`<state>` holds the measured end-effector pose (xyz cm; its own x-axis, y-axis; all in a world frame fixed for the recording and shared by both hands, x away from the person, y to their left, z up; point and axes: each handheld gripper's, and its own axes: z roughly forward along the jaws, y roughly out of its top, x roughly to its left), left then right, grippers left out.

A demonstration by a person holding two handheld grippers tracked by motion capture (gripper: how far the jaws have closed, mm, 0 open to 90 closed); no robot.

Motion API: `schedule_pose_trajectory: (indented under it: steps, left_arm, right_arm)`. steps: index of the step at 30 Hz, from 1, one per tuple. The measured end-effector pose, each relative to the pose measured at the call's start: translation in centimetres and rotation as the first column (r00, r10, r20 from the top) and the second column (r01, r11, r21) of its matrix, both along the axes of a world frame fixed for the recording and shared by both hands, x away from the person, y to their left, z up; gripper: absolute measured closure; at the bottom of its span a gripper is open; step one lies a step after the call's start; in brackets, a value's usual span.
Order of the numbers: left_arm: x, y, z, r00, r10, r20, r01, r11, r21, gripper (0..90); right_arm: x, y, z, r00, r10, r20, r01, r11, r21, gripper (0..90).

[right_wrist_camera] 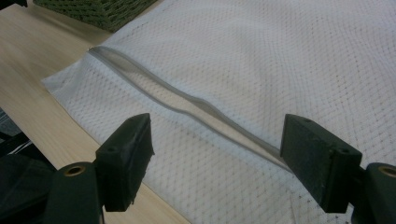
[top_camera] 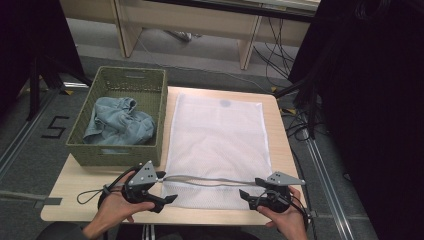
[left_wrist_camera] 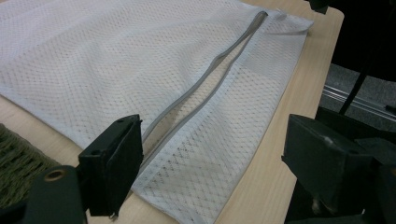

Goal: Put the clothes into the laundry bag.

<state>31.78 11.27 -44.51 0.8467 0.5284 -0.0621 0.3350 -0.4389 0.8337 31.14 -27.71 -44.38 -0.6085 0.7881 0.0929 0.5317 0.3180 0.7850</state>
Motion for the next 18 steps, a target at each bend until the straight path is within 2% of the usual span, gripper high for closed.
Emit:
schedule_pose_trajectory:
  steps: [3, 6, 8, 10, 12, 13, 15, 16, 17, 18]
  left_arm:
    - [0.05, -0.06, -0.14, 0.9999, 0.001, 0.013, 0.000, 1.0000, -0.006, 19.1]
    - [0.04, -0.10, -0.09, 1.0000, -0.005, 0.006, 0.005, 1.0000, 0.006, 19.1]
    - [0.06, -0.09, -0.13, 0.9999, -0.012, 0.013, 0.011, 0.9999, 0.013, 19.1]
    - [0.07, -0.07, -0.15, 0.9998, -0.011, 0.016, 0.011, 0.9998, 0.014, 19.0]
    - [0.00, -0.10, -0.14, 1.0000, 0.002, 0.002, -0.002, 1.0000, 0.007, 18.9]
    - [0.01, -0.10, -0.13, 1.0000, 0.003, 0.004, -0.003, 1.0000, 0.008, 18.8]
    - [0.04, -0.09, -0.13, 1.0000, 0.004, 0.004, -0.004, 1.0000, 0.009, 18.8]
    - [0.18, -0.01, -0.11, 0.9997, -0.009, 0.023, 0.009, 0.9997, 0.022, 18.8]
    - [0.22, 0.06, -0.07, 0.9997, -0.010, 0.023, 0.009, 0.9994, 0.035, 18.6]
    - [0.22, 0.02, -0.11, 0.9998, -0.007, 0.021, 0.007, 0.9996, 0.027, 18.5]
  right_arm:
    - [0.02, -0.01, -0.07, 1.0000, 0.003, 0.000, -0.003, 1.000, -0.005, 25.8]
    - [-0.11, 0.12, -0.13, 0.9992, -0.013, -0.038, 0.014, 1.000, 0.010, 25.1]
    - [-0.06, 0.09, -0.15, 0.9994, -0.007, -0.035, 0.008, 1.000, 0.009, 24.6]
    - [0.13, -0.12, -0.13, 1.0000, 0.002, -0.006, -0.003, 1.000, -0.025, 23.5]
    - [0.15, 0.05, -0.23, 0.9997, 0.008, -0.021, -0.008, 1.000, -0.007, 21.5]
    - [0.21, 0.09, -0.39, 1.0000, 0.004, -0.002, -0.004, 1.000, -0.019, 20.7]
    - [0.25, 0.13, -0.44, 1.0000, 0.007, 0.003, -0.007, 1.000, -0.023, 19.6]
    - [0.31, 0.10, -0.43, 0.9999, 0.012, 0.004, -0.012, 0.999, -0.033, 18.4]
    - [0.40, 0.11, -0.48, 0.9999, 0.014, 0.000, -0.014, 0.999, -0.042, 17.9]
    - [0.27, 0.36, -0.56, 0.9998, -0.007, -0.020, 0.007, 1.000, -0.019, 17.3]
